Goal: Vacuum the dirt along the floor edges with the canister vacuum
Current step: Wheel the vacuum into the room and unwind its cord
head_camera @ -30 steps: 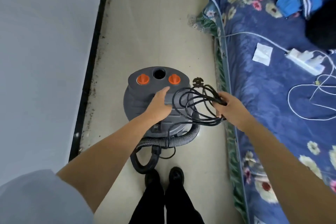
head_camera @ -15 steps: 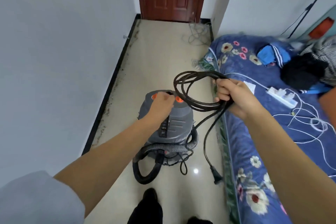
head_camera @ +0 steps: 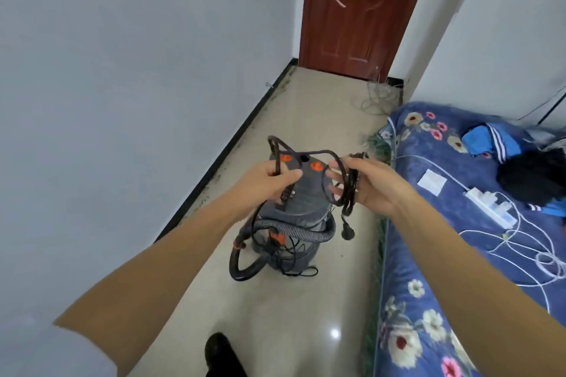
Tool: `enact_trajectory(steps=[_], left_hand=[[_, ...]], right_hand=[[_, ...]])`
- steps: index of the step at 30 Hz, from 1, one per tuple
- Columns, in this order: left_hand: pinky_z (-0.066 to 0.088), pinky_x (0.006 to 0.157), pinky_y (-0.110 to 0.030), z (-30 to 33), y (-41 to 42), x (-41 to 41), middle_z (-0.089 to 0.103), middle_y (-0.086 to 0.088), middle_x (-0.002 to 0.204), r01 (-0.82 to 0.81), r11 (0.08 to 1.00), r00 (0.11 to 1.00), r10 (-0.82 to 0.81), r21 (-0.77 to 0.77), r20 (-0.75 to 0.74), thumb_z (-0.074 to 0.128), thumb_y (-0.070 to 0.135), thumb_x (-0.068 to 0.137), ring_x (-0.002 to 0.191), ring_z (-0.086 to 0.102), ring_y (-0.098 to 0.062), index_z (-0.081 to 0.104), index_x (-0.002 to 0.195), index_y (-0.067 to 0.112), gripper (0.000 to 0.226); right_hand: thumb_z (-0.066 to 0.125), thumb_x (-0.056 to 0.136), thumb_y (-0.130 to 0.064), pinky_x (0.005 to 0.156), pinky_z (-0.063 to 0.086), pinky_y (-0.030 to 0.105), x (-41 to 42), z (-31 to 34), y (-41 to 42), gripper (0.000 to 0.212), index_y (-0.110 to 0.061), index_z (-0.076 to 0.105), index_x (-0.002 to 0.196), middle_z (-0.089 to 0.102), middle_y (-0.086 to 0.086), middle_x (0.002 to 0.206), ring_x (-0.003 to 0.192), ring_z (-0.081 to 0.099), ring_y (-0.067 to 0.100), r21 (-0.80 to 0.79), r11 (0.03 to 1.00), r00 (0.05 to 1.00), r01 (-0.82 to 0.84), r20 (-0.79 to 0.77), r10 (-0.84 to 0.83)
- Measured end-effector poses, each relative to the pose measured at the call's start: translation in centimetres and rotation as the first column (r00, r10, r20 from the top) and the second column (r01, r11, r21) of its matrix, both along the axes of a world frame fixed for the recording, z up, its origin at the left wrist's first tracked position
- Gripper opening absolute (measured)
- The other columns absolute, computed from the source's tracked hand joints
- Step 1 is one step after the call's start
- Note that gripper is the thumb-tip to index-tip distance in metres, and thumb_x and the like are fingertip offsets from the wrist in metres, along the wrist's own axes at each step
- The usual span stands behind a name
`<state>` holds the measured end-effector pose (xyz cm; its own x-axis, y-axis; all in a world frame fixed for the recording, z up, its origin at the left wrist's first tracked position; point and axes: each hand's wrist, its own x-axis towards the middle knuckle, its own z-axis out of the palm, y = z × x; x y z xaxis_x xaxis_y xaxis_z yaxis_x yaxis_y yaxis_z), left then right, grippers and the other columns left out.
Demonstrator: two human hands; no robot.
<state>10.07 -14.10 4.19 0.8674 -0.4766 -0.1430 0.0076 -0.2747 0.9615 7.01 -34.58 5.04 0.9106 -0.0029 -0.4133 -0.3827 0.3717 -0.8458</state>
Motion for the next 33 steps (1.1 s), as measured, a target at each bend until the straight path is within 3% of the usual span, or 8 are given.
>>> enact_trajectory(steps=[5, 8, 14, 18, 25, 29, 31, 33], left_hand=[[0.054, 0.09, -0.045, 1.7, 4.0, -1.9, 0.06, -0.004, 0.054, -0.248, 0.969, 0.956, 0.247, 0.012, -0.159, 0.049, 0.039, 0.095, 0.059, 0.06, -0.019, 0.054, 0.065, 0.011, 0.041], [0.054, 0.091, -0.038, 1.3, 7.5, -2.5, 0.072, -0.008, 0.071, -0.175, 0.94, 0.921, 0.261, 0.294, -0.287, 0.042, 0.05, 0.095, 0.079, 0.071, -0.021, 0.061, 0.079, 0.009, 0.048], [0.044, 0.094, -0.032, -1.4, 13.7, -6.2, 0.06, -0.014, 0.128, 0.139, 0.516, 0.989, -0.026, 0.845, -0.147, 0.045, 0.034, 0.097, 0.109, 0.059, -0.026, 0.059, 0.11, 0.004, 0.036], [0.034, 0.108, -0.028, -0.8, 12.3, -9.1, 0.038, 0.0, 0.148, 0.248, 0.82, 0.959, -0.284, 0.516, -0.009, 0.059, 0.029, 0.091, 0.135, 0.037, -0.016, 0.032, 0.144, 0.021, 0.06], [0.05, 0.087, -0.027, -0.8, 11.9, -10.7, 0.069, -0.006, 0.101, 0.402, 0.843, 0.911, -0.331, 0.358, -0.244, 0.054, 0.03, 0.095, 0.093, 0.064, -0.014, 0.066, 0.101, 0.008, 0.026], [0.042, 0.056, -0.015, -0.2, 13.6, -9.8, 0.053, -0.002, 0.071, 0.139, 0.812, 0.989, -0.141, 0.566, -0.042, 0.055, 0.026, 0.093, 0.066, 0.053, -0.017, 0.053, 0.074, 0.013, 0.023], [0.039, 0.066, -0.02, 0.7, 13.8, -9.5, 0.052, -0.003, 0.089, -0.013, 0.808, 0.982, -0.102, 0.589, 0.161, 0.061, 0.027, 0.089, 0.086, 0.05, -0.02, 0.053, 0.097, 0.011, 0.02], [0.034, 0.092, -0.018, 1.6, 13.3, -9.6, 0.047, -0.005, 0.13, 0.021, 0.877, 0.957, -0.157, 0.48, 0.245, 0.065, 0.028, 0.087, 0.12, 0.045, -0.019, 0.04, 0.135, 0.014, 0.055]], right_hand=[[0.045, 0.097, -0.003, 0.042, 0.046, 0.019, -3.0, 1.2, 2.3, 0.011, -0.009, 0.052, 0.092, 0.068, 0.008, 0.063, 0.043, 0.055, 0.012, -0.169, 0.964, 0.978, -0.207, -0.014, 0.208], [0.046, 0.099, -0.016, 0.04, 0.045, 0.018, -3.5, 2.1, 3.9, 0.015, -0.004, 0.056, 0.096, 0.069, 0.008, 0.061, 0.039, 0.052, 0.01, -0.363, 0.895, 0.962, -0.259, -0.015, 0.272], [0.039, 0.102, -0.024, 0.049, 0.055, 0.024, -4.8, 2.4, 8.8, 0.031, -0.001, 0.056, 0.09, 0.071, 0.015, 0.067, 0.053, 0.067, 0.019, -0.342, 0.873, 0.937, -0.349, -0.117, 0.329], [0.035, 0.103, -0.023, 0.045, 0.052, 0.021, -6.0, 2.0, 11.8, 0.035, -0.003, 0.055, 0.084, 0.068, 0.012, 0.06, 0.046, 0.063, 0.016, -0.29, 0.87, 0.917, -0.4, -0.12, 0.381], [0.035, 0.103, -0.021, 0.075, 0.057, 0.032, -7.2, 2.8, 14.0, 0.036, -0.006, 0.063, 0.085, 0.074, 0.008, 0.081, 0.075, 0.071, 0.016, -0.527, 0.644, 0.809, -0.554, -0.16, 0.565], [0.036, 0.103, -0.022, 0.053, 0.05, 0.015, -7.3, 3.8, 13.8, 0.032, -0.011, 0.063, 0.088, 0.069, -0.002, 0.071, 0.053, 0.062, 0.001, -0.785, 0.406, 0.789, -0.468, -0.165, 0.592], [0.044, 0.1, -0.021, 0.048, 0.037, 0.011, -7.0, 4.9, 13.9, 0.028, -0.02, 0.065, 0.08, 0.06, -0.007, 0.061, 0.042, 0.047, -0.002, -0.905, 0.224, 0.745, -0.362, -0.137, 0.653], [0.057, 0.093, -0.023, 0.053, 0.035, 0.018, -6.8, 5.7, 14.6, 0.023, -0.024, 0.069, 0.073, 0.055, -0.007, 0.058, 0.049, 0.043, 0.001, -0.948, 0.103, 0.677, -0.303, -0.137, 0.723]])
